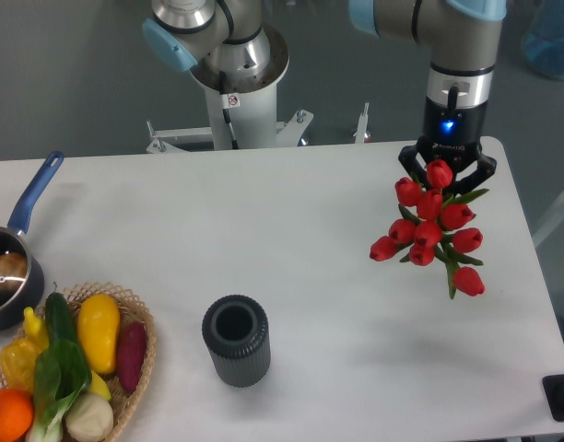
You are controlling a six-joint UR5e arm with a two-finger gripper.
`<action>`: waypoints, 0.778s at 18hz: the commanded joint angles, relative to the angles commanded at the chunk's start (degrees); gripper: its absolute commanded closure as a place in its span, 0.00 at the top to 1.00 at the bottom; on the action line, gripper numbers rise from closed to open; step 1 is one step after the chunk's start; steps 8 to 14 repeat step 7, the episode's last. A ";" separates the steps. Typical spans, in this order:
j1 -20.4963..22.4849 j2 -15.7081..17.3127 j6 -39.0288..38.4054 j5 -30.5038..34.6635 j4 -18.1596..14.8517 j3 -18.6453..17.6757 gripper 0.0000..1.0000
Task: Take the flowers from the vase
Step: 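Carry the tulip bouquet up and away from the vase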
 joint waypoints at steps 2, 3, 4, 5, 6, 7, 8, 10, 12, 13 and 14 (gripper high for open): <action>-1.75 -0.97 0.09 2.04 -3.08 2.37 0.00; -2.28 -1.49 0.18 3.18 -3.87 3.43 0.00; -2.55 -2.28 0.35 5.28 -4.58 4.31 0.00; -2.72 -2.64 0.87 7.47 -5.80 4.84 0.00; -3.25 -2.82 1.31 8.54 -6.34 4.84 0.00; -3.78 -2.82 1.75 8.81 -6.52 4.76 0.00; -3.78 -2.82 1.75 8.81 -6.52 4.76 0.00; -3.78 -2.82 1.75 8.81 -6.52 4.76 0.00; -3.78 -2.82 1.75 8.81 -6.52 4.76 0.00; -3.78 -2.82 1.75 8.81 -6.52 4.76 0.00; -3.78 -2.82 1.75 8.81 -6.52 4.76 0.00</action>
